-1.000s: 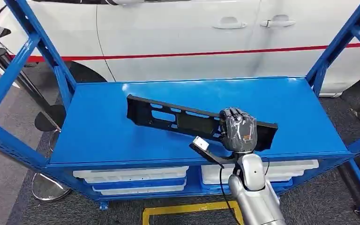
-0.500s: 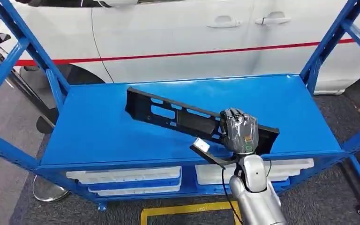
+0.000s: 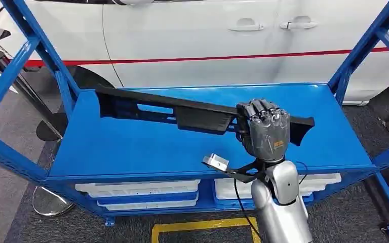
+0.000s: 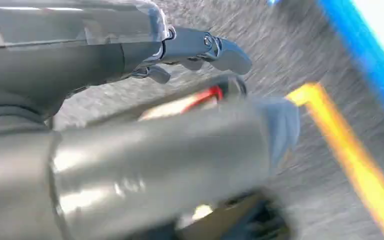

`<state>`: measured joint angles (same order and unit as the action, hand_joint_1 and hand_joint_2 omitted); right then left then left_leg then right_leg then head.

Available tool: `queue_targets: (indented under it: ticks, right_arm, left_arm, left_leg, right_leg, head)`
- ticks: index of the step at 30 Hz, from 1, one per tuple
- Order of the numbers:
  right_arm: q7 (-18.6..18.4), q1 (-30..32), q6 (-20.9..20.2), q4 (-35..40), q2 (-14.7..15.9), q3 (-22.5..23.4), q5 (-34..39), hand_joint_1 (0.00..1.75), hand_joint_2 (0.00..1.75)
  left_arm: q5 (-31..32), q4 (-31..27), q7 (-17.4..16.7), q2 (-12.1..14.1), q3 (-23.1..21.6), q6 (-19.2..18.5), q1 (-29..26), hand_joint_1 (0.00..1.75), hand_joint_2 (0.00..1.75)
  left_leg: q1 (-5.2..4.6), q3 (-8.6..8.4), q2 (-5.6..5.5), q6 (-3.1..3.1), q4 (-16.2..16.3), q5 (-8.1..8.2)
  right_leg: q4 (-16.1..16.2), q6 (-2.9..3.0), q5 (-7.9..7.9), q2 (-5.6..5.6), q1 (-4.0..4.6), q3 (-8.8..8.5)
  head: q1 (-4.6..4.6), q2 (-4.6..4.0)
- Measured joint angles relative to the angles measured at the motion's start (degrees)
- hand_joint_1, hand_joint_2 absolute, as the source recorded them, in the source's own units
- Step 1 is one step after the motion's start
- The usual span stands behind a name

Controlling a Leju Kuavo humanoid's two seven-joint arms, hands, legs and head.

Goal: Take the parts from the cabinet and place them on the table.

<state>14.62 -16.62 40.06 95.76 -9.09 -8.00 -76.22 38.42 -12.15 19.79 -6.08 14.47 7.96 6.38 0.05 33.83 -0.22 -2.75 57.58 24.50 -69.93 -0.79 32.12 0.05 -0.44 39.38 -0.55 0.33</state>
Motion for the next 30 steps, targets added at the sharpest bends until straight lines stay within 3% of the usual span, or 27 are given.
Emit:
queue_targets:
  ticks: [1, 2, 3, 4, 6, 7, 8, 11, 12, 13, 14, 16, 17, 18, 19, 20, 22, 23, 26, 27, 28, 30]
  right_arm:
    - [-0.5, -0.1, 0.0, 1.2, 0.0, -0.4, -0.4, 1.75, 1.75]
    - [-1.1, -0.1, 0.0, 2.1, 0.0, -1.0, -0.6, 1.75, 1.75]
    - [-1.3, -0.1, 0.0, 2.5, 0.0, -1.3, -0.7, 1.75, 1.75]
    - [-1.7, -0.1, 0.0, 3.4, 0.1, -2.1, -1.1, 1.75, 1.75]
    - [-2.0, -0.1, 0.0, 4.8, 0.1, -3.3, -1.3, 1.75, 1.75]
    - [-2.0, -0.1, 0.0, 5.3, 0.2, -4.1, -1.3, 1.75, 1.75]
    - [-1.9, -0.1, 0.0, 5.8, 0.2, -4.8, -1.3, 1.75, 1.75]
    - [0.3, 0.4, 0.0, 6.3, 0.1, -6.4, -0.4, 1.75, 1.75]
    - [1.5, 0.6, -0.1, 6.3, -0.2, -7.0, -0.1, 1.75, 1.75]
    - [2.2, 0.6, -0.1, 6.3, -0.6, -7.5, -0.1, 1.75, 1.75]
    - [2.7, 0.6, -0.1, 6.3, -0.9, -8.0, 0.1, 1.75, 1.75]
    - [3.6, 0.6, -0.1, 6.3, -1.7, -9.2, 1.1, 1.75, 1.75]
    - [3.9, 0.6, -0.1, 6.2, -1.8, -9.5, 1.5, 1.75, 1.75]
    - [4.5, 0.6, -0.1, 6.1, -2.0, -9.8, 2.1, 1.75, 1.75]
    - [5.1, 0.6, -0.1, 5.9, -2.3, -10.0, 2.5, 1.75, 1.75]
    - [5.6, 0.6, -0.1, 5.6, -2.6, -10.2, 2.9, 1.75, 1.75]
    - [6.3, 0.6, -0.1, 5.2, -3.3, -10.6, 3.7, 1.75, 1.75]
    - [6.6, 0.6, -0.1, 5.0, -3.5, -10.8, 4.0, 1.75, 1.75]
    - [7.1, 0.6, -0.1, 4.3, -3.7, -11.1, 4.4, 1.75, 1.75]
    - [7.4, 0.6, -0.1, 4.1, -3.7, -11.3, 4.4, 1.75, 1.75]
    - [7.6, 0.6, -0.1, 4.0, -3.8, -11.4, 4.4, 1.75, 1.75]
    - [7.7, 0.7, -0.1, 3.9, -4.0, -11.7, 4.5, 1.75, 1.75]
  left_arm:
    - [-0.6, 0.0, 1.4, -0.1, 0.7, 0.4, 0.0, 0.00, 1.75]
    - [-0.8, 0.0, 2.5, -0.1, 1.2, 0.7, 0.0, 0.00, 1.75]
    - [-1.0, 0.0, 2.9, -0.1, 1.5, 0.7, 0.0, 0.00, 1.75]
    - [-1.1, 0.0, 3.4, -0.3, 1.9, 1.0, 0.0, 0.00, 1.75]
    - [-0.9, 0.0, 3.8, -0.3, 2.4, 1.5, 0.1, 0.00, 1.75]
    - [-0.6, 0.0, 3.9, -0.4, 2.6, 1.8, 0.1, 0.00, 1.75]
    - [-0.4, 0.0, 3.9, -0.4, 2.8, 1.9, 0.3, 0.00, 1.75]
    - [0.4, 0.0, 3.9, -0.5, 2.9, 1.8, 0.3, 0.00, 1.75]
    - [0.9, 0.0, 3.9, -0.5, 2.9, 2.0, 0.3, 0.00, 1.75]
    - [1.3, 0.0, 3.9, -0.5, 2.9, 2.3, 0.2, 0.00, 1.75]
    - [1.5, 0.0, 3.9, -0.5, 2.9, 2.6, 0.3, 0.00, 1.75]
    - [2.2, 0.0, 3.6, -0.7, 2.9, 3.5, 0.2, 0.00, 1.75]
    - [2.5, 0.0, 3.4, -0.8, 2.9, 3.8, 0.1, 0.00, 1.75]
    - [2.8, 0.0, 3.3, -0.8, 2.9, 4.3, -0.1, 0.00, 1.75]
    - [3.0, 0.0, 3.3, -0.8, 2.9, 4.8, -0.2, 0.00, 1.75]
    - [3.0, 0.0, 3.2, -0.8, 2.9, 5.2, -0.2, 0.00, 1.75]
    - [3.0, 0.0, 3.3, -0.8, 2.9, 5.9, -0.1, 0.00, 1.75]
    - [2.9, 0.0, 3.4, -0.8, 2.9, 6.1, 0.1, 0.00, 1.75]
    - [2.2, 0.0, 3.6, -0.8, 2.9, 6.1, -0.1, 0.00, 1.75]
    - [1.5, 0.0, 3.1, -0.8, 3.1, 5.8, -0.1, 0.00, 1.75]
    - [1.0, 0.0, 2.4, -0.8, 3.5, 5.4, -0.1, 0.00, 1.75]
    - [0.6, 0.0, 1.7, -0.8, 4.2, 4.8, 0.0, 0.00, 1.75]
  left_leg:
    - [-0.01, -0.01, -0.01, -0.03, 0.0, 0.02]
    - [0.01, -0.02, -0.01, -0.04, 0.0, 0.03]
    - [0.02, -0.07, -0.03, -0.02, 0.0, 0.07]
    - [0.07, -0.06, -0.05, 0.07, 0.2, 0.15]
    - [0.20, -0.04, -0.12, 0.55, 0.8, 0.54]
    - [0.03, 0.23, -0.14, 0.90, 1.3, 0.88]
    - [-0.22, 0.58, -0.17, 1.29, 1.9, 1.22]
    - [0.03, 0.58, -0.09, 1.98, 1.7, 1.01]
    - [0.14, 0.85, -0.09, 2.33, 2.0, 1.47]
    - [0.27, 1.18, -0.08, 2.62, 3.4, 2.50]
    - [0.28, 2.55, -0.08, 2.82, 6.4, 4.40]
    - [0.42, 6.77, -0.08, 3.15, 15.3, 8.50]
    - [0.45, 8.44, -0.07, 3.24, 18.6, 9.27]
    - [0.47, 8.90, -0.07, 3.21, 19.3, 8.76]
    - [0.48, 8.19, -0.07, 3.12, 17.6, 7.23]
    - [0.48, 6.42, -0.07, 2.98, 13.9, 4.86]
    - [0.48, 1.52, -0.04, 2.46, 4.0, 0.53]
    - [0.14, 0.63, -0.08, 2.27, 1.9, 1.32]
    - [-0.18, 0.87, -0.20, 1.62, 1.9, 0.99]
    - [0.20, 0.69, -0.20, 1.08, 1.3, 0.61]
    - [0.43, 0.49, -0.07, 0.78, 0.9, 0.29]
    - [0.34, 0.56, -0.03, 0.26, 0.9, 0.24]
  right_leg:
    - [-4.1, -0.15, 1.54, 0.00, 0.00, 2.01]
    - [-6.1, -0.29, 1.68, -0.01, -0.07, 3.13]
    - [-5.8, -0.44, 0.71, -0.03, -0.23, 3.07]
    - [-3.2, -0.53, -1.35, -0.04, -0.42, 1.90]
    - [5.5, -0.60, -5.86, -0.08, -0.68, -2.60]
    - [8.6, -0.54, -5.91, -0.05, -0.79, -3.99]
    - [9.6, -0.07, -5.39, 0.03, -0.33, -4.44]
    - [9.4, 0.82, -5.69, 0.29, -0.15, -4.20]
    - [9.9, 1.37, -5.97, 0.18, -0.46, -4.45]
    - [9.9, 1.67, -5.97, 0.06, -0.45, -4.55]
    - [9.9, 1.98, -5.94, -0.01, -0.43, -4.52]
    - [9.9, 2.16, -5.93, -0.13, -0.21, -4.48]
    - [9.9, 2.21, -5.91, -0.16, -0.11, -4.48]
    - [9.9, 2.21, -5.90, -0.15, -0.06, -4.49]
    - [9.8, 2.21, -5.90, -0.12, -0.04, -4.50]
    - [9.8, 2.20, -5.90, -0.08, -0.04, -4.53]
    - [9.8, 2.07, -5.82, -0.04, -0.04, -4.60]
    - [9.5, 1.80, -5.68, -0.03, 0.41, -4.41]
    - [10.1, 0.84, -6.07, -0.09, 0.07, -4.48]
    - [10.0, 0.49, -6.03, -0.07, 0.14, -4.49]
    - [9.2, 0.27, -5.40, -0.09, 0.12, -4.29]
    - [3.7, 0.04, -1.57, -0.04, 0.08, -1.64]
  head:
    - [-0.04, 0.00]
    - [-0.02, 0.00]
    - [-0.02, 0.00]
    - [-0.02, 0.00]
    - [-0.04, 0.00]
    - [0.00, 0.00]
    - [-0.07, 0.00]
    - [-0.02, 0.00]
    - [-0.07, 0.00]
    - [-0.04, 0.00]
    - [-0.11, 0.00]
    - [-0.04, 0.00]
    - [-0.04, 0.00]
    - [-0.04, 0.00]
    - [-0.07, 0.00]
    - [-0.04, 0.00]
    - [-0.04, 0.00]
    - [-0.04, 0.00]
    - [-0.02, 0.00]
    - [-0.02, 0.00]
    - [-0.04, 0.00]
    - [-0.04, 0.00]
